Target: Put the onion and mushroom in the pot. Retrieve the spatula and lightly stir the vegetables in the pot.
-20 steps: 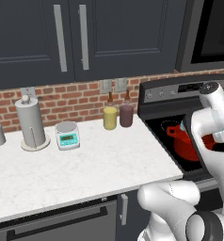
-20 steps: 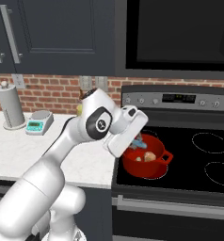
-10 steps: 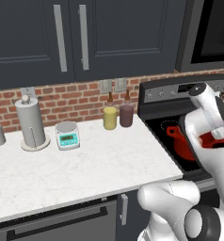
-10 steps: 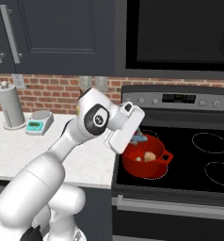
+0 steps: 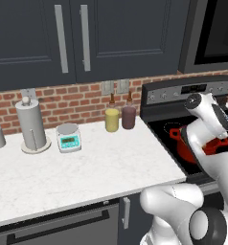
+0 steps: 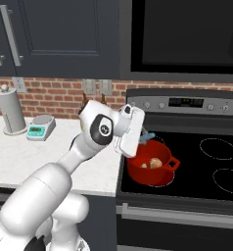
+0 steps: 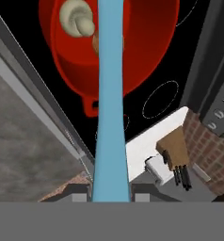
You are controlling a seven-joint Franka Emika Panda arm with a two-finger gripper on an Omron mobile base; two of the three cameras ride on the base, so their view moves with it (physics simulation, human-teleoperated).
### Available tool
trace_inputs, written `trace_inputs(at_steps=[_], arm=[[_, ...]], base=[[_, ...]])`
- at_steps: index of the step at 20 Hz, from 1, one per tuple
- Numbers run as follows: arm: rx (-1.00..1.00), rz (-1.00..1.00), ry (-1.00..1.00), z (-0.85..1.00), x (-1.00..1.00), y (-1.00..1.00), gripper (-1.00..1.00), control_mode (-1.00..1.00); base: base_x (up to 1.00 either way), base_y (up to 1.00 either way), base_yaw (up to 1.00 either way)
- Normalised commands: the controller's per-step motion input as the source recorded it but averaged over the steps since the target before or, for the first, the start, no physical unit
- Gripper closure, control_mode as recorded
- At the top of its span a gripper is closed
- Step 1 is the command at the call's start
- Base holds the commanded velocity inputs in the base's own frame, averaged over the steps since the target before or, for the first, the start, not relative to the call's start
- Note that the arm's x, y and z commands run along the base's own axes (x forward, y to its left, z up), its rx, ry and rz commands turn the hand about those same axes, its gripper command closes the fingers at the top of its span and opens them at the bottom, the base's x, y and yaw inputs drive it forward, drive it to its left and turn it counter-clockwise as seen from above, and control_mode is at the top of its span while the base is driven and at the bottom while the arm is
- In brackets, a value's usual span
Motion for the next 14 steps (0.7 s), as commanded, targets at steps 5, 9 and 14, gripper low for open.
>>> trace_inputs(at_steps=[5, 9, 14], arm=[[0.0, 0.28, 0.12, 0.01, 0.2, -0.38, 1.0, -1.0], [0.0, 0.14, 0.05, 0.0, 0.17, -0.18, 1.0, -1.0], [-0.03, 0.24, 0.07, 0.0, 0.26, 0.0, 1.0, -1.0]], base=[[0.0, 0.0, 0.0], [0.0, 0.0, 0.0], [0.0, 0.0, 0.0]])
